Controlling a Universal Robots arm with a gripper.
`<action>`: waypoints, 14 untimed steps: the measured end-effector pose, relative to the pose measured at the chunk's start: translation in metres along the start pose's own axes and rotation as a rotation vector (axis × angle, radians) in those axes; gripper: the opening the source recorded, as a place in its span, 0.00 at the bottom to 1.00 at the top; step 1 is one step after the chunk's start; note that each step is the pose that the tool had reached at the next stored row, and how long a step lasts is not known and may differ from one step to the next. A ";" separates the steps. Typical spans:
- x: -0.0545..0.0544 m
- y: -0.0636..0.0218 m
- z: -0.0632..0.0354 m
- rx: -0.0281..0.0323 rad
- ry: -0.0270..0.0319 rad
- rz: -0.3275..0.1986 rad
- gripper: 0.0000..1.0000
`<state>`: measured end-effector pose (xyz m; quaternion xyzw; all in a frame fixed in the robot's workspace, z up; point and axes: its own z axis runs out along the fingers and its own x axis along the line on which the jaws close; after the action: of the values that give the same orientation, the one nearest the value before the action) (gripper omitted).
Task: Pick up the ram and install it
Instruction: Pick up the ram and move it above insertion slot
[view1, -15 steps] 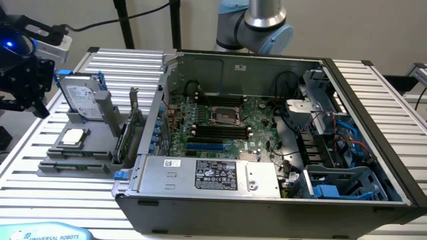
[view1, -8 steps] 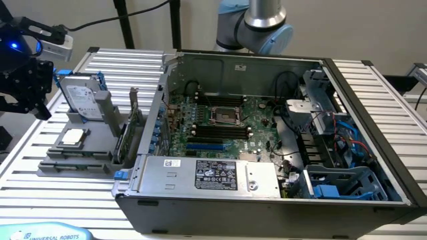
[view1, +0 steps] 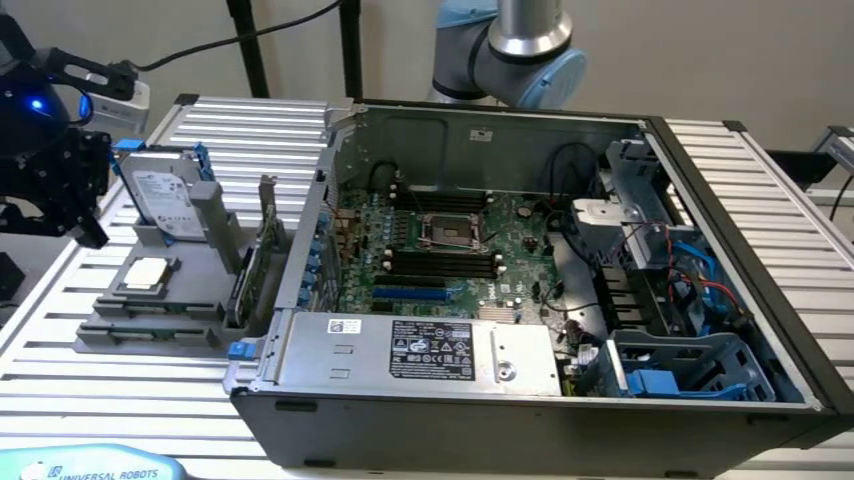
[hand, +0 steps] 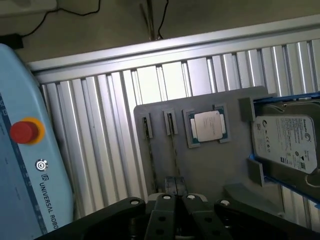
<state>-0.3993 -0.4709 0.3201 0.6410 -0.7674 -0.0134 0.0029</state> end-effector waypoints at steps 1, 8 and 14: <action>0.001 -0.0002 0.0017 0.0002 0.0000 0.000 0.11; 0.003 -0.0009 0.0144 0.0007 -0.0001 0.000 0.11; 0.003 -0.0030 0.0245 0.0006 0.0002 -0.011 0.11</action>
<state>-0.3974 -0.4737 0.2955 0.6452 -0.7639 -0.0132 0.0027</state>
